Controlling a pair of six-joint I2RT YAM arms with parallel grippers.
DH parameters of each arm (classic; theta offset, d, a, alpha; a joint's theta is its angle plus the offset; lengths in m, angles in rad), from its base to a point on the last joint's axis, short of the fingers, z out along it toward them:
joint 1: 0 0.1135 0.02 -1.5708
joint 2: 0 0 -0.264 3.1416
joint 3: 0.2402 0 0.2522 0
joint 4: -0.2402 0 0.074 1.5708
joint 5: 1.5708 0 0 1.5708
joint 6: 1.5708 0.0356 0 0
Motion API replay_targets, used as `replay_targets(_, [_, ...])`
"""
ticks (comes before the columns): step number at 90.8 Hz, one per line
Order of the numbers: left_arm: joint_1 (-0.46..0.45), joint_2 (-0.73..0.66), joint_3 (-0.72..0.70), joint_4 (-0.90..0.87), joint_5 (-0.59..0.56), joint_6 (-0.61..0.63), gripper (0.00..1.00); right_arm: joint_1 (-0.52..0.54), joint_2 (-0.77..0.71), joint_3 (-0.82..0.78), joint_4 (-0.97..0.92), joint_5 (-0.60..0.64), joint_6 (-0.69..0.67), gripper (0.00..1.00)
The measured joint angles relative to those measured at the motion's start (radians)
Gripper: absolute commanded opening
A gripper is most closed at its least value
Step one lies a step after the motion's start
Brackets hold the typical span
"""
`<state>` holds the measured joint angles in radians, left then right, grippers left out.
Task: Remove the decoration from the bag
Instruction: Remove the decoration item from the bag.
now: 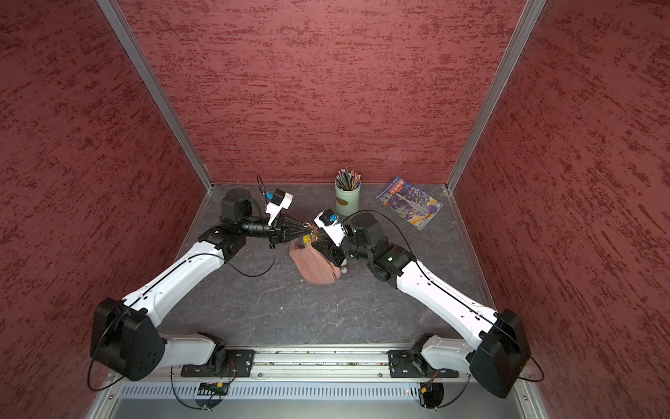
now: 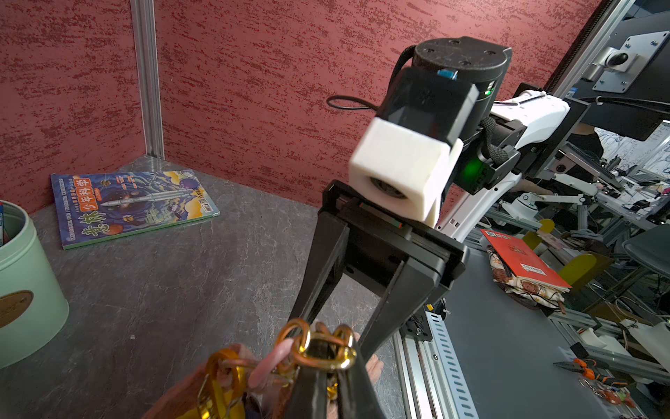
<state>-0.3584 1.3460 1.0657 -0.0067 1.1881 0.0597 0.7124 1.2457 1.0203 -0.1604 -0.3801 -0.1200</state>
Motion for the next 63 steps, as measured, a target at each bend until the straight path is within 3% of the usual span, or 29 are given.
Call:
replay_targets(17, [0.0, 0.0, 0.0, 0.0, -0.002, 0.0, 0.0, 0.003, 0.0, 0.0, 0.0, 0.006, -0.001, 0.37])
replay_targets(39, [0.0, 0.0, 0.0, 0.0, -0.008, 0.0, 0.0, 0.006, 0.0, 0.0, 0.0, 0.011, -0.004, 0.26])
replay_targets(63, [0.0, -0.005, -0.02, 0.0, -0.043, 0.0, 0.0, 0.006, -0.008, 0.002, -0.008, 0.026, 0.005, 0.23])
